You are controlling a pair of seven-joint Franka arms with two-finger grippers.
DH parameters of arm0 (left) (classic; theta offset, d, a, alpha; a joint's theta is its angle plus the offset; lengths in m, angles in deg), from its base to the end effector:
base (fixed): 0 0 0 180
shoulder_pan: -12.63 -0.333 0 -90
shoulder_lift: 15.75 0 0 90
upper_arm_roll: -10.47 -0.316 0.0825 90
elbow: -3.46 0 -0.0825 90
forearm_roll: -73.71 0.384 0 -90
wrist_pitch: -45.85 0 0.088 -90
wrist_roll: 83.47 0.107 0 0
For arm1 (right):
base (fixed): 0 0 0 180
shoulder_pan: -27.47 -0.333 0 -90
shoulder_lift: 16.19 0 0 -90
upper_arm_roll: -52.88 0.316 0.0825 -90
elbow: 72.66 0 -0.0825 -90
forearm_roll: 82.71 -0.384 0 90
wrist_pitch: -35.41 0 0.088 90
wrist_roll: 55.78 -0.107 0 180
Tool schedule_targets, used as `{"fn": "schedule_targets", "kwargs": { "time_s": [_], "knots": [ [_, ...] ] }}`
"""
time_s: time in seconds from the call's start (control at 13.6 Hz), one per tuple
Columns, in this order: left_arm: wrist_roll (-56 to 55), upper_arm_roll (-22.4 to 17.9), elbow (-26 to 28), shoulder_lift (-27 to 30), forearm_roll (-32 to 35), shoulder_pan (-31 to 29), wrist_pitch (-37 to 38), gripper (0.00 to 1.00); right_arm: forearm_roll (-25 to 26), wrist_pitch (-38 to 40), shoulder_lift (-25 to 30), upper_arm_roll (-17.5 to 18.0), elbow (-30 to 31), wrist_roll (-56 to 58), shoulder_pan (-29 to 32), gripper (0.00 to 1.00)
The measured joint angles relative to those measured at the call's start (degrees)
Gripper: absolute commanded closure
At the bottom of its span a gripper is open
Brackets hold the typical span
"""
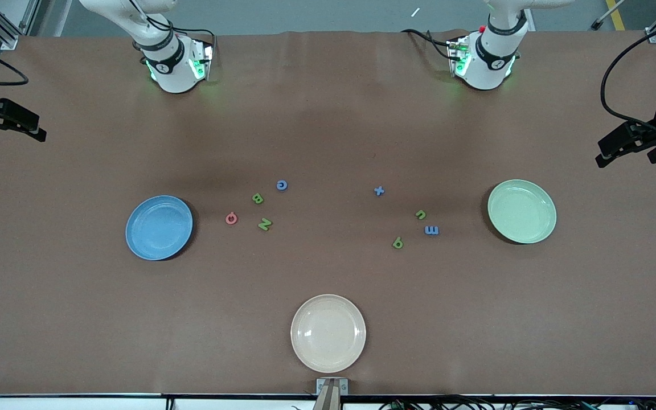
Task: Sort uppercase to blue plate, lowercase to green plate
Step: 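Move the left gripper to the blue m while the right gripper reaches the pink Q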
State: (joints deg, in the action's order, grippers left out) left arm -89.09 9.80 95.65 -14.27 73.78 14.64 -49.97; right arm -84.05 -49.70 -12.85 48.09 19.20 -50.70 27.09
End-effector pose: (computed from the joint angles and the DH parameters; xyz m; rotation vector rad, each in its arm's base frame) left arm 0.5563 -0.0128 0.6300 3.1318 0.1169 0.1397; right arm 0.5258 -0.0393 0.6335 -3.1072 -0.0206 0.0889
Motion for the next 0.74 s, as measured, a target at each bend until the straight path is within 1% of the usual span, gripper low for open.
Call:
{"fn": "schedule_targets", "kwargs": {
  "time_s": [0.44, 0.74],
  "knots": [
    [0.0, 0.1, 0.1, 0.0, 0.0, -0.1, 0.3, 0.0, 0.0, 0.0, 0.0, 0.0, 0.0, 0.0, 0.0, 0.0],
    [-0.9, 0.2, 1.5, -1.1, -0.3, 0.0, 0.6, 0.0, 0.0, 0.0, 0.0, 0.0, 0.0, 0.0, 0.0, 0.0]
  ]
}}
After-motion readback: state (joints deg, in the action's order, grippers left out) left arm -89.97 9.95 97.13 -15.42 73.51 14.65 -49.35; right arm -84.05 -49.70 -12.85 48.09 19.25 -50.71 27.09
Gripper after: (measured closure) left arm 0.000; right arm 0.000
